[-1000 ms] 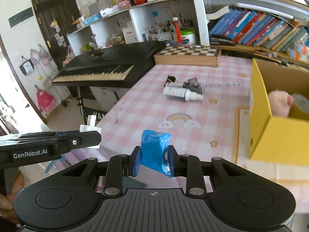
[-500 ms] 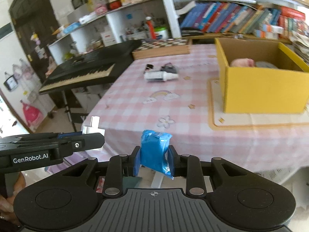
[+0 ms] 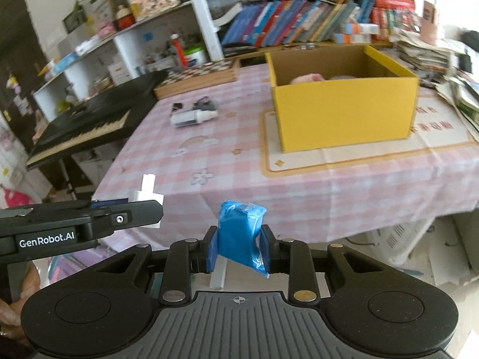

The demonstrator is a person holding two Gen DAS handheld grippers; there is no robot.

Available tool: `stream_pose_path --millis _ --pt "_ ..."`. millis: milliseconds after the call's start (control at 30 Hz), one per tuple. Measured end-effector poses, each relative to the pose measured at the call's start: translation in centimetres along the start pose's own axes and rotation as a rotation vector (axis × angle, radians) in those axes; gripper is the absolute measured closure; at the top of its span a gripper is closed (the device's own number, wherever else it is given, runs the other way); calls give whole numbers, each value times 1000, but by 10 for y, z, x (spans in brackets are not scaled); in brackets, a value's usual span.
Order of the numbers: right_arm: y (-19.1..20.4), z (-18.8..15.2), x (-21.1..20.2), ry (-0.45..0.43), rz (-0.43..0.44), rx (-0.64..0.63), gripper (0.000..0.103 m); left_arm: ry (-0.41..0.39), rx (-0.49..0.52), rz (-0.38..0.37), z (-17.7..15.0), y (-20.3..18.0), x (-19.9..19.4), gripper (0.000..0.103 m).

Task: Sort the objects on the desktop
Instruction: 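Carry the white cube and blue cloth toward the yellow box with both tools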

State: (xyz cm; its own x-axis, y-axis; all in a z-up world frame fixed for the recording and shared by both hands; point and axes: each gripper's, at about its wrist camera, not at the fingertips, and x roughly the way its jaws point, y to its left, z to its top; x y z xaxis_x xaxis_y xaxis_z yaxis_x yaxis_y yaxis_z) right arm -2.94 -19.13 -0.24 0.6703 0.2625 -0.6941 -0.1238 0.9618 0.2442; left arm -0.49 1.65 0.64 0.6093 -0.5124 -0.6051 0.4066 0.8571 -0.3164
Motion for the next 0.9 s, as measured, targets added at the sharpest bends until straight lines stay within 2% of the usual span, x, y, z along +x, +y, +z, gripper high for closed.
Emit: stream_pose_path --millis 400,900 --pt "-44 9 -5 -6 -54 63 75 43 75 -69 17 -35 41 79" --pt "-110 45 3 4 -59 58 75 54 79 -79 49 -81 101 79"
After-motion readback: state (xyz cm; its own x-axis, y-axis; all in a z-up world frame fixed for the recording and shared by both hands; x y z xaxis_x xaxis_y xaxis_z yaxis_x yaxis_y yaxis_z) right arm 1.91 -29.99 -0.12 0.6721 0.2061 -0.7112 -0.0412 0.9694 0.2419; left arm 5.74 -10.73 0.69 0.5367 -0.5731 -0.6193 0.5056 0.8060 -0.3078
